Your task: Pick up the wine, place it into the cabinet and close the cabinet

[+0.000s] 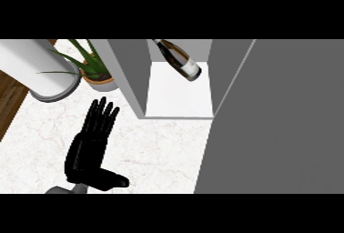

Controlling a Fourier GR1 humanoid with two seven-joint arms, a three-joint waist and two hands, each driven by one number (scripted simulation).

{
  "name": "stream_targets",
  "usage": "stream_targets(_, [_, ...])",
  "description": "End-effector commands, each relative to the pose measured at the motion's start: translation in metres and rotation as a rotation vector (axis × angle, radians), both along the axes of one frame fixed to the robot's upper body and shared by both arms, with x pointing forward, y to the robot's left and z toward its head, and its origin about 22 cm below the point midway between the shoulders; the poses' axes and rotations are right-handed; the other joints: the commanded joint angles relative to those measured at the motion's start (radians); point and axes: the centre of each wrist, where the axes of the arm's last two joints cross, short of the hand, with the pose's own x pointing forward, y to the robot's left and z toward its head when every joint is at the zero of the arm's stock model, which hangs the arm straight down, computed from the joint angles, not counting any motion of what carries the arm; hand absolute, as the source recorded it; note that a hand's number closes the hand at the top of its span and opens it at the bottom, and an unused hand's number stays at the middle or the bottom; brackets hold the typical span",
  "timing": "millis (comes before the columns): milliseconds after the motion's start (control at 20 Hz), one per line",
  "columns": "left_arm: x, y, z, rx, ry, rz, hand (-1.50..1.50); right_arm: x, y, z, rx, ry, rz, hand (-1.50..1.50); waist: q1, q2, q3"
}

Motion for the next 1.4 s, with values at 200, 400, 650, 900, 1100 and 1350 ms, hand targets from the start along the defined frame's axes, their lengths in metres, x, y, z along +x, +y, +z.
stream_targets(200, [-0.013,0.058,0.015,0.046,-0.044,0.054,-1.5,-0.029,0.01,0.043,0.104,0.077,0.217,1.5,0.002,0.002,-0.001])
stream_targets(400, [-0.007,0.087,0.021,0.042,-0.053,0.083,-1.5,-0.029,0.013,0.047,0.121,0.045,0.213,1.5,-0.005,0.004,-0.001])
stream_targets(650, [-0.015,0.116,0.026,0.058,-0.045,0.083,-1.5,-0.028,0.018,0.049,0.127,0.031,0.246,1.5,0.003,0.004,-0.003])
stream_targets(900, [-0.013,0.128,0.042,0.047,-0.051,0.07,-1.5,-0.024,0.029,0.038,0.135,0.063,0.267,1.5,0.007,0.003,-0.003])
stream_targets(1100, [-0.011,0.131,0.037,0.054,-0.048,0.054,-1.5,-0.018,0.032,0.042,0.154,0.032,0.29,1.5,0.018,0.007,-0.006])
stream_targets(1350, [-0.008,0.137,0.043,0.052,-0.059,0.047,-1.5,-0.007,0.041,0.032,0.161,0.049,0.311,1.5,0.036,0.01,-0.007])
